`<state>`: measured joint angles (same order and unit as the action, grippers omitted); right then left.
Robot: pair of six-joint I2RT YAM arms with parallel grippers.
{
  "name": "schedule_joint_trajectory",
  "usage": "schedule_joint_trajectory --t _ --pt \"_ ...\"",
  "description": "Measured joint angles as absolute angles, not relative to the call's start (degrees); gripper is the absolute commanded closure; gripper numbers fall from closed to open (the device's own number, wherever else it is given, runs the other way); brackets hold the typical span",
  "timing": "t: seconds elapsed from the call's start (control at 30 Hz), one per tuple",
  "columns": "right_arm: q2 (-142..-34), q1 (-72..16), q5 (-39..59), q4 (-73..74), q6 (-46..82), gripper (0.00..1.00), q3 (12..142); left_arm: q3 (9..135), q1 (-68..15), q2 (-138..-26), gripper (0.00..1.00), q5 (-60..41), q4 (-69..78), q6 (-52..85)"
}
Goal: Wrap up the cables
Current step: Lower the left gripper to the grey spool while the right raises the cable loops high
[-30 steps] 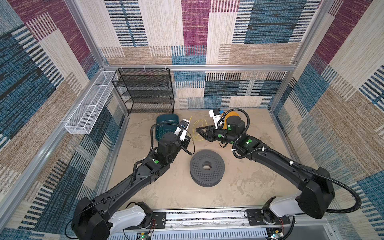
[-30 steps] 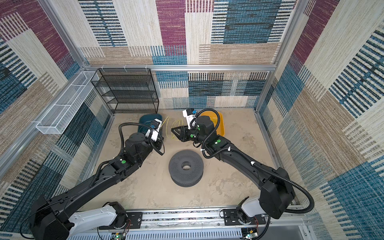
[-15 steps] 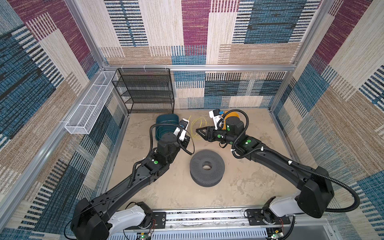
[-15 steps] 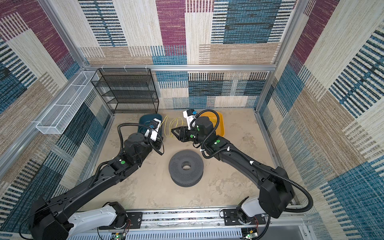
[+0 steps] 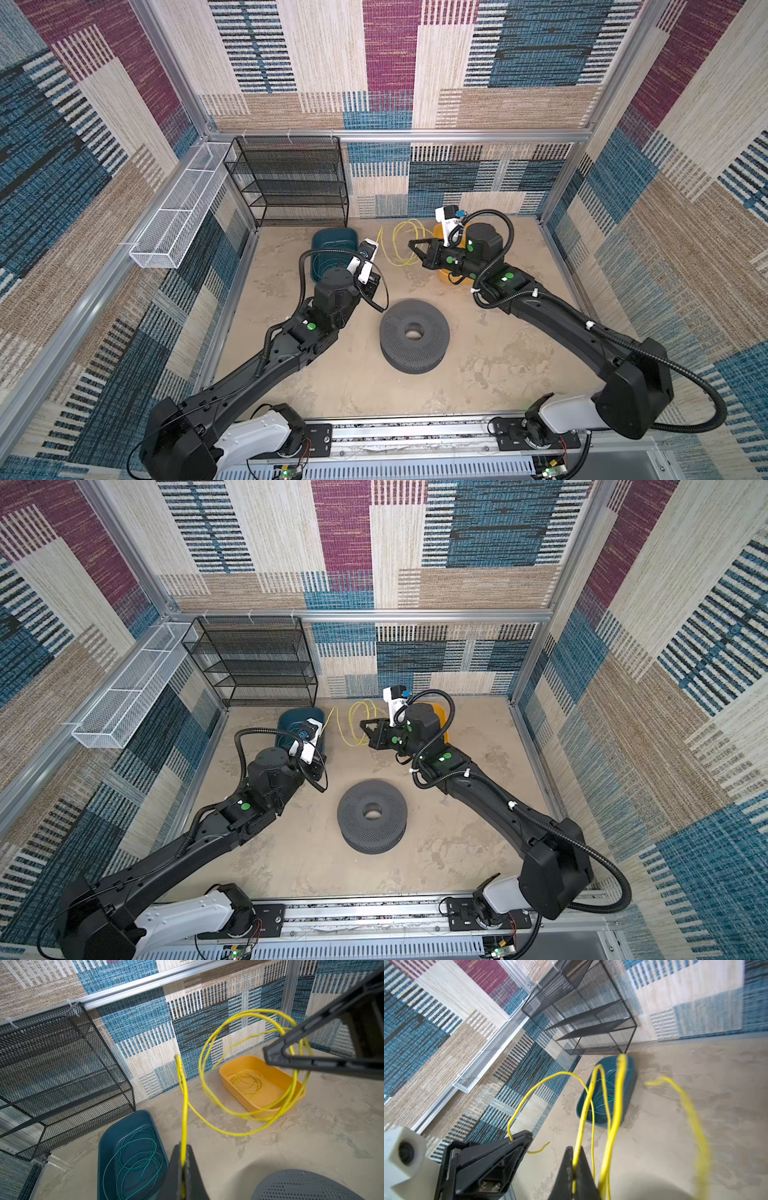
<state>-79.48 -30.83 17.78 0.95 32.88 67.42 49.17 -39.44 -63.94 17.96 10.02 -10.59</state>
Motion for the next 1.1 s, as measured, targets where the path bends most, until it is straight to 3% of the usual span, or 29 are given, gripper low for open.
schedule_joint_trajectory --t 0.27,0.57,0.83,1.1 --pt "-73.58 -20.51 16.78 1.3 32.67 1.0 67.77 47.7 -40.34 -62.76 1.0 14.41 10.76 -7.81" --pt "-71.22 -10.55 15.44 5.3 34.74 1.0 68.01 44.97 -48.29 -61.3 1.0 13.34 9.56 -6.44" --pt "-70.7 -6.85 16.12 7.07 37.95 1.0 72.1 38.87 -53.1 -58.76 1.0 21.3 6.76 -5.91" --pt "-69.17 -3.66 23.92 4.38 40.95 1.0 73.49 35.44 -54.68 -57.71 1.0 25.67 10.33 -3.97"
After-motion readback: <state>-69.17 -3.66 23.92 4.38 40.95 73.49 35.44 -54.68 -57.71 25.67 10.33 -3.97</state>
